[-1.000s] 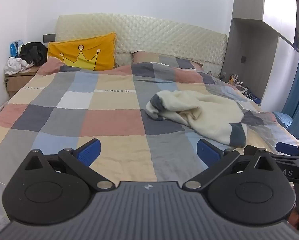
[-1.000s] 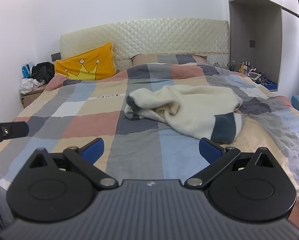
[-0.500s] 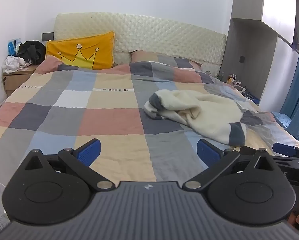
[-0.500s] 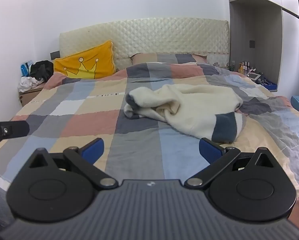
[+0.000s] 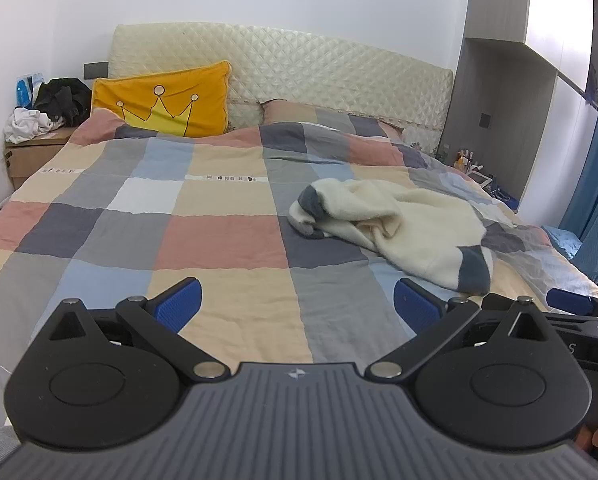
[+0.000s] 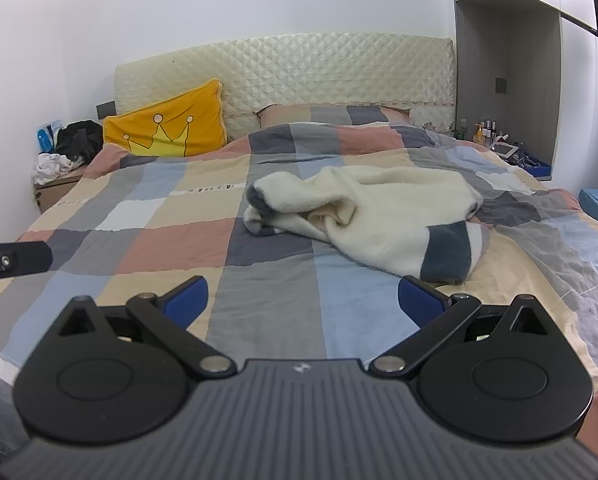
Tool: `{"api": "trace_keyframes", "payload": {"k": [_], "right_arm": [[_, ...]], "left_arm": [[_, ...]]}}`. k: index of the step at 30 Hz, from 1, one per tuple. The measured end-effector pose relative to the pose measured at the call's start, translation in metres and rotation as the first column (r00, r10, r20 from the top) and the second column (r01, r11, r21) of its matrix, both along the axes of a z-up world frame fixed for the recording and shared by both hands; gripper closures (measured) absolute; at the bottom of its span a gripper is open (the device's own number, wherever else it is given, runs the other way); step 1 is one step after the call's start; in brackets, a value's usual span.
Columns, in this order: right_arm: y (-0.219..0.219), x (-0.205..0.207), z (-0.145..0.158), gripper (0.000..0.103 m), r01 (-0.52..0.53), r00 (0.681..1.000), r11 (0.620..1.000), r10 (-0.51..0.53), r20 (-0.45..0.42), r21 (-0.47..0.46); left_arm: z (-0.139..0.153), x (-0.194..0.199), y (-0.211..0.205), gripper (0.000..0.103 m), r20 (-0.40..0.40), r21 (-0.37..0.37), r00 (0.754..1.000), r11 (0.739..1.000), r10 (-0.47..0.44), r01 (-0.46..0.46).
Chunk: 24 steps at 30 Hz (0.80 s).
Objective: Fold large clothes
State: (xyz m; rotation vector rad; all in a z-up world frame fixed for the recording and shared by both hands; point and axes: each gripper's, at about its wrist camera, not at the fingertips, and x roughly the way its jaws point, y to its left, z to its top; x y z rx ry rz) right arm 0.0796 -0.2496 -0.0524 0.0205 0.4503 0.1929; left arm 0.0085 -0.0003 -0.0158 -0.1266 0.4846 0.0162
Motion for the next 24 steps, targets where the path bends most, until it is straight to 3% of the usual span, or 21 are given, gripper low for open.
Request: {"api": "trace_keyframes", "payload": {"k": [24], "right_arm": [[-0.0025,0.0015,-0.0070,0.000,0.008,1.000,1.000,-0.008,-0.016,0.000]], "left_arm": [[-0.0040,0.0023,0.0006,0.000,-0.002,-0.011,1.000,1.000,0.001,-0.001]]}}
